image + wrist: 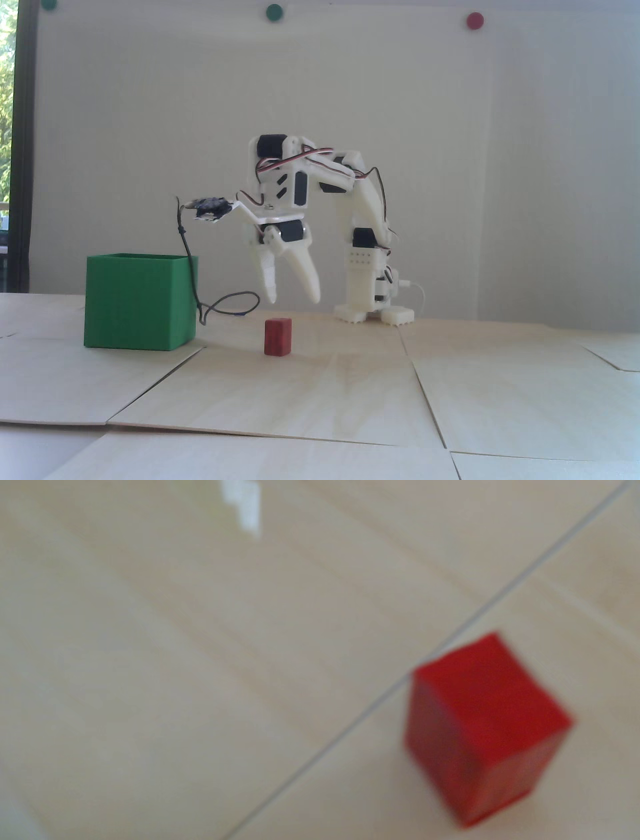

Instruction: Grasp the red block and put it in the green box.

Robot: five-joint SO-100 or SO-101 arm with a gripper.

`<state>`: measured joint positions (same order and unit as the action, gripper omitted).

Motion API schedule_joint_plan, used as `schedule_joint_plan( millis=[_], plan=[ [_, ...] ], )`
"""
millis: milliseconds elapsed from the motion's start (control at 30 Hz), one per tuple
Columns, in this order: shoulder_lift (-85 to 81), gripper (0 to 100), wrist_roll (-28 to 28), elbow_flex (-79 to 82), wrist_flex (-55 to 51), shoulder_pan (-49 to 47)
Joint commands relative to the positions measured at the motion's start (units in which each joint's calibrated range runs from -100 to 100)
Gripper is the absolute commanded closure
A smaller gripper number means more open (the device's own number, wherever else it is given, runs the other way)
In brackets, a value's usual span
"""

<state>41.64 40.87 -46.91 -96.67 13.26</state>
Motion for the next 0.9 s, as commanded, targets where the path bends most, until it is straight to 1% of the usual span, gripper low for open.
schedule_joint_plan(
  millis=[0,233,700,867],
  plan=[
    [1.0,63,0.3,-0.4,0.7,1.5],
    [4.8,63,0.2,-1.0,0.9,2.3],
    [4.8,63,0.4,-1.1,1.0,-4.5],
    [4.8,63,0.3,-1.0,4.1,-5.0]
  ],
)
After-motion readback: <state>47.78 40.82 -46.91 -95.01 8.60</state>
